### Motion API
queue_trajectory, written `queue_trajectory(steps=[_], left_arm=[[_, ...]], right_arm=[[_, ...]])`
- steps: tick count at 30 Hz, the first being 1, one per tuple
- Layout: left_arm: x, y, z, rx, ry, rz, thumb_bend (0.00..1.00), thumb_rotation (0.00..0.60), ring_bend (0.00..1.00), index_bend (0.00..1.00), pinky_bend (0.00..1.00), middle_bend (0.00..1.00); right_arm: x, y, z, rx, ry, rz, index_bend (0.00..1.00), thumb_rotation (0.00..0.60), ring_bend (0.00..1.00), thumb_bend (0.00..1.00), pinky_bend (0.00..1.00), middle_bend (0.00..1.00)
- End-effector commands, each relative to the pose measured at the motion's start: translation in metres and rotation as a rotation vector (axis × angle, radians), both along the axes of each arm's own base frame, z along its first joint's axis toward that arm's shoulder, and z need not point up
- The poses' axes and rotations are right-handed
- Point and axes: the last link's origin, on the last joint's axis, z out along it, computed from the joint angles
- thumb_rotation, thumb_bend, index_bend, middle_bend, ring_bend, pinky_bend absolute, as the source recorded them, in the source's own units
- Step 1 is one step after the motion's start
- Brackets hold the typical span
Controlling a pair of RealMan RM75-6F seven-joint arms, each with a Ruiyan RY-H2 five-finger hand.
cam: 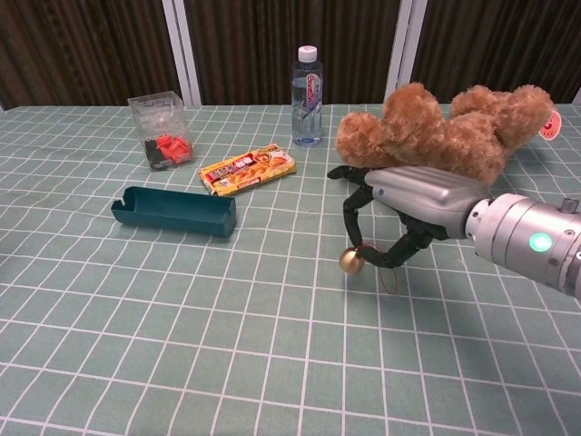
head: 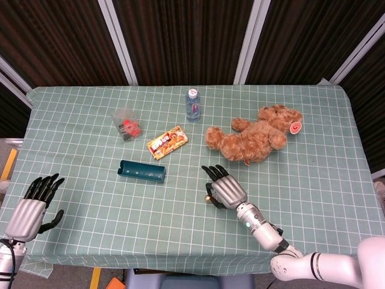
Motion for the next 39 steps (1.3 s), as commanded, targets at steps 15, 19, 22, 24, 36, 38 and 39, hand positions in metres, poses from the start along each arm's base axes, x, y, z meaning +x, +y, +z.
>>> queue_trajectory(steps=[15, 19, 22, 24, 36, 38, 39], left_arm=[[0.004, 0.001, -0.006, -0.011, 0.008, -0.011, 0.4, 0.6, 0.0, 0.0, 0.06, 0.0], [0.002, -0.001, -0.004, -0.014, 0.006, -0.01, 0.4, 0.6, 0.0, 0.0, 0.06, 0.0], [0.0, -0.001, -0.004, -0.021, 0.005, 0.006, 0.4, 0.6, 0.0, 0.0, 0.06, 0.0], [0.001, 0.0, -0.003, -0.019, 0.007, 0.002, 0.4, 0.6, 0.0, 0.0, 0.06, 0.0], [-0.001, -0.001, 0.0, -0.02, 0.002, 0.003, 0.4, 0.6, 0.0, 0.0, 0.06, 0.0], [0.0, -0.001, -0.001, -0.02, 0.001, 0.002, 0.4, 0.6, 0.0, 0.0, 0.06, 0.0], [0.0, -0.001, -0.001, -0.02, 0.001, 0.002, 0.4, 0.6, 0.0, 0.0, 0.06, 0.0]], right_arm=[[0.0, -0.006, 0.023, -0.092, -0.014, 0.03, 0.73, 0.6, 0.0, 0.55, 0.0, 0.08], [-0.026, 0.005, 0.035, -0.159, 0.082, 0.063, 0.73, 0.6, 0.0, 0.55, 0.0, 0.08], [-0.019, 0.012, 0.031, -0.136, 0.057, 0.079, 0.73, 0.6, 0.0, 0.55, 0.0, 0.08], [-0.001, 0.012, 0.019, -0.09, 0.002, 0.086, 0.73, 0.6, 0.0, 0.55, 0.0, 0.08], [-0.017, 0.01, 0.018, -0.116, 0.081, 0.067, 0.72, 0.6, 0.0, 0.55, 0.0, 0.08], [-0.017, 0.01, 0.017, -0.113, 0.08, 0.066, 0.72, 0.6, 0.0, 0.55, 0.0, 0.08], [-0.017, 0.009, 0.016, -0.111, 0.08, 0.065, 0.72, 0.6, 0.0, 0.55, 0.0, 0.08]])
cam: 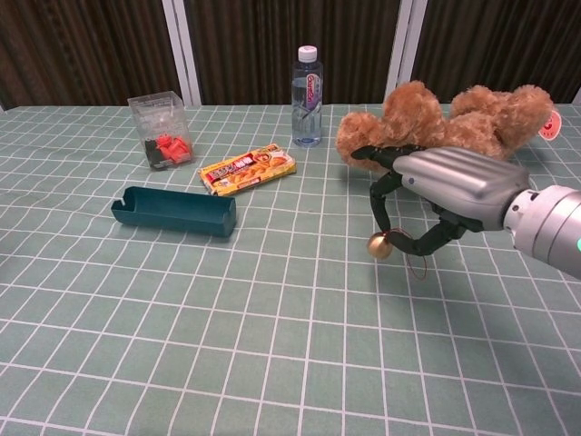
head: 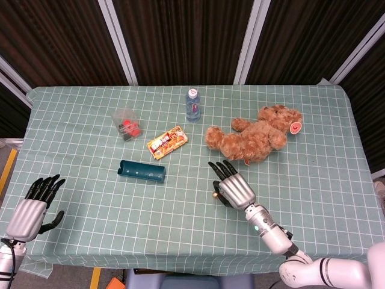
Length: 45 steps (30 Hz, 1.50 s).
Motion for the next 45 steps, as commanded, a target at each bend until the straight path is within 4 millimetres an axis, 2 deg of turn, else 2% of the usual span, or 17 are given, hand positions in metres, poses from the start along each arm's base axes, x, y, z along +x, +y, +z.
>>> queue_trajectory(steps=[1, 6, 14, 22, 25, 28, 33, 37, 42, 45], left_arm=[[0.001, 0.0, 0.0, 0.0, 0.0, -0.003, 0.4, 0.6, 0.0, 0.0, 0.06, 0.0], [0.001, -0.001, 0.0, 0.001, 0.001, -0.006, 0.4, 0.6, 0.0, 0.0, 0.06, 0.0], [0.002, -0.002, 0.0, 0.001, 0.001, -0.01, 0.4, 0.6, 0.0, 0.0, 0.05, 0.0], [0.002, -0.002, 0.0, -0.005, -0.001, -0.006, 0.4, 0.6, 0.0, 0.0, 0.05, 0.0], [0.001, -0.003, 0.0, -0.013, -0.005, -0.002, 0.4, 0.6, 0.0, 0.0, 0.05, 0.0], [0.001, -0.003, 0.0, -0.013, -0.002, 0.002, 0.4, 0.6, 0.0, 0.0, 0.05, 0.0], [0.001, -0.004, 0.002, -0.006, -0.001, 0.008, 0.4, 0.6, 0.0, 0.0, 0.05, 0.0], [0.0, -0.004, 0.003, -0.005, 0.001, 0.015, 0.4, 0.6, 0.0, 0.0, 0.06, 0.0], [0.002, -0.004, 0.0, -0.016, 0.005, 0.007, 0.4, 0.6, 0.0, 0.0, 0.06, 0.0], [0.006, -0.006, 0.001, -0.005, -0.001, -0.013, 0.4, 0.6, 0.0, 0.0, 0.06, 0.0]], right_arm=[[-0.001, 0.001, -0.004, 0.011, 0.0, -0.006, 0.73, 0.6, 0.0, 0.55, 0.0, 0.08], [-0.007, -0.001, -0.02, 0.042, 0.067, -0.012, 0.71, 0.6, 0.0, 0.55, 0.0, 0.08], [-0.01, -0.003, -0.032, 0.054, 0.1, -0.019, 0.69, 0.6, 0.0, 0.55, 0.0, 0.08], [-0.012, -0.003, -0.034, 0.065, 0.115, -0.029, 0.53, 0.6, 0.0, 0.55, 0.0, 0.08], [-0.012, -0.002, -0.032, 0.068, 0.121, -0.032, 0.51, 0.6, 0.0, 0.55, 0.0, 0.07], [-0.012, -0.001, -0.026, 0.064, 0.121, -0.031, 0.45, 0.6, 0.0, 0.55, 0.0, 0.06], [-0.021, 0.009, -0.002, 0.039, 0.147, -0.025, 0.22, 0.6, 0.0, 0.55, 0.0, 0.0], [-0.034, 0.026, 0.03, 0.009, 0.176, -0.015, 0.04, 0.6, 0.0, 0.55, 0.0, 0.0], [-0.056, 0.047, 0.074, -0.018, 0.16, -0.055, 0.0, 0.6, 0.0, 0.55, 0.0, 0.0], [-0.075, 0.07, 0.108, -0.134, 0.103, -0.095, 0.0, 0.6, 0.0, 0.55, 0.0, 0.0]])
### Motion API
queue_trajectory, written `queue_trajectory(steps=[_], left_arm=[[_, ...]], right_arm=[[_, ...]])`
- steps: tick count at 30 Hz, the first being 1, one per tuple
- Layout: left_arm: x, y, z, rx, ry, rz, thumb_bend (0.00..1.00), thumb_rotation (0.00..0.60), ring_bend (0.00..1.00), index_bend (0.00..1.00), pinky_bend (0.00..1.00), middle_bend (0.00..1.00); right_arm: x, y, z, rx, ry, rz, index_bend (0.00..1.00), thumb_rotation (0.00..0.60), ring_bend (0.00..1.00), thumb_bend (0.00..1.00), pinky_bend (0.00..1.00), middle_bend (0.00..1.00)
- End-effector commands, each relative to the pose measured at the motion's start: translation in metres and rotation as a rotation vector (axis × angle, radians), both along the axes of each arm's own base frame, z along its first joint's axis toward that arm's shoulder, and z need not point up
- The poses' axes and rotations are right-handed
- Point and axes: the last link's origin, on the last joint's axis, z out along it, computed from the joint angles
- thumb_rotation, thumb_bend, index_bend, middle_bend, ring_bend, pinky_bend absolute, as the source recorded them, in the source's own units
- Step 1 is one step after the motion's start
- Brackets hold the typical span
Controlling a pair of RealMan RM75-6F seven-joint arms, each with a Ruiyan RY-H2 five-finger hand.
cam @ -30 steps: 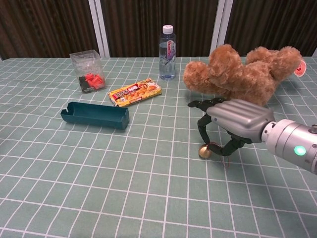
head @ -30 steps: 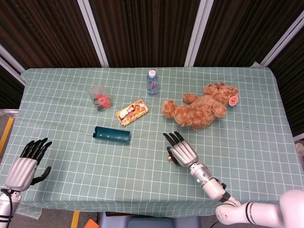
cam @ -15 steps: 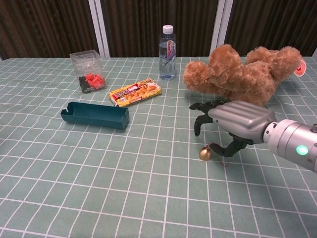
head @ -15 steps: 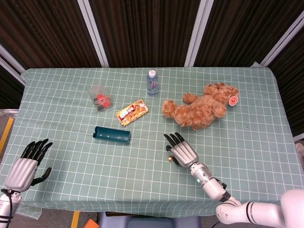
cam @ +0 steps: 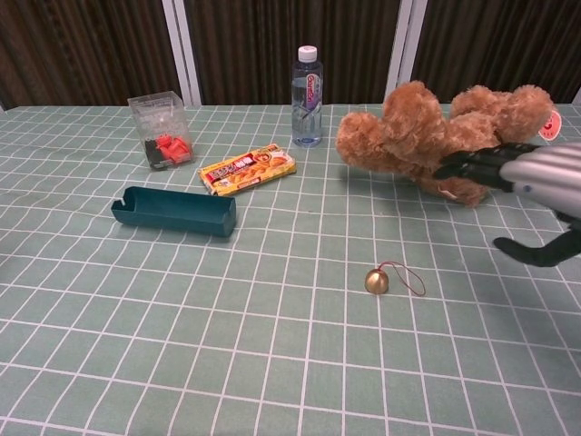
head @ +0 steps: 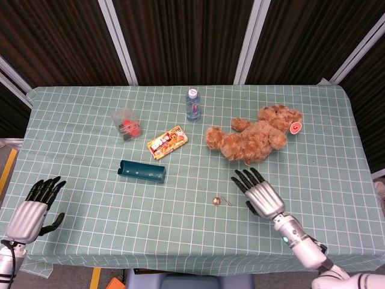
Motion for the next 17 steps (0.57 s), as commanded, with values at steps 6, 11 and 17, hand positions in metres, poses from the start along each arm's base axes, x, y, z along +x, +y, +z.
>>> queue_trajectory(steps=[6, 11, 17], left_arm=[[0.01, -0.005, -0.002, 0.044, -0.021, -0.087, 0.4, 0.6, 0.0, 0.0, 0.05, 0.0], [0.008, -0.002, -0.007, 0.05, 0.008, -0.1, 0.4, 0.6, 0.0, 0.0, 0.03, 0.0], [0.006, 0.003, -0.006, 0.078, 0.028, -0.111, 0.4, 0.6, 0.0, 0.0, 0.03, 0.0]], right_arm=[[-0.078, 0.092, 0.082, -0.317, -0.17, -0.133, 0.0, 0.6, 0.0, 0.47, 0.0, 0.0], [-0.094, 0.102, 0.095, -0.404, -0.167, -0.176, 0.0, 0.6, 0.0, 0.46, 0.0, 0.0], [-0.094, 0.101, 0.095, -0.445, -0.17, -0.18, 0.0, 0.6, 0.0, 0.46, 0.0, 0.0]])
